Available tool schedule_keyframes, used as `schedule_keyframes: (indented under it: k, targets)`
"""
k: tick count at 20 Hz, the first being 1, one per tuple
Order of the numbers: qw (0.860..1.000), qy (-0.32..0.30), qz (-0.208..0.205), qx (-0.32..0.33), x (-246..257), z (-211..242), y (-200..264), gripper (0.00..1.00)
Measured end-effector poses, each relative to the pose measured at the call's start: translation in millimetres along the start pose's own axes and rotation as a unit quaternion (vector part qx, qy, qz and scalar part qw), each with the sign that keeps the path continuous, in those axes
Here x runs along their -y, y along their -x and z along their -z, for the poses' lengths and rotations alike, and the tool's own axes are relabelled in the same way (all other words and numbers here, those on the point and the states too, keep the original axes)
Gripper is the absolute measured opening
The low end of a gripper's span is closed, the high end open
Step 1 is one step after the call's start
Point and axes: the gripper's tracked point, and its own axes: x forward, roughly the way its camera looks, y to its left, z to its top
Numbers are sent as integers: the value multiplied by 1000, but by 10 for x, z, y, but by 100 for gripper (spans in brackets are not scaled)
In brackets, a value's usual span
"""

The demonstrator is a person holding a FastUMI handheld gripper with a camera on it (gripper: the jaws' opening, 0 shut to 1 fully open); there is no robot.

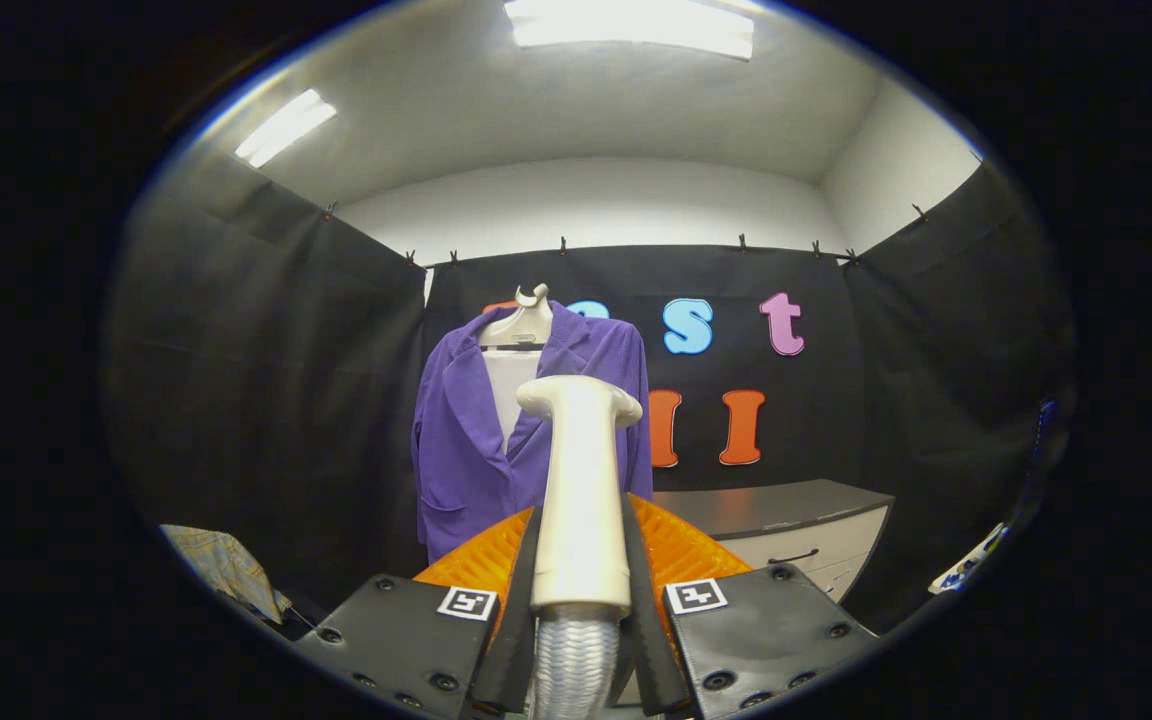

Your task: Iron the clothes twice with a garment steamer, once on the left side and once on the right side.

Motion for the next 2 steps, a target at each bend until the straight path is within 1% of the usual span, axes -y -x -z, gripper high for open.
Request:
schedule_keyframes:
  k: [2]
  targets:
    - [1000,-1,1,0,2,11,1,48]
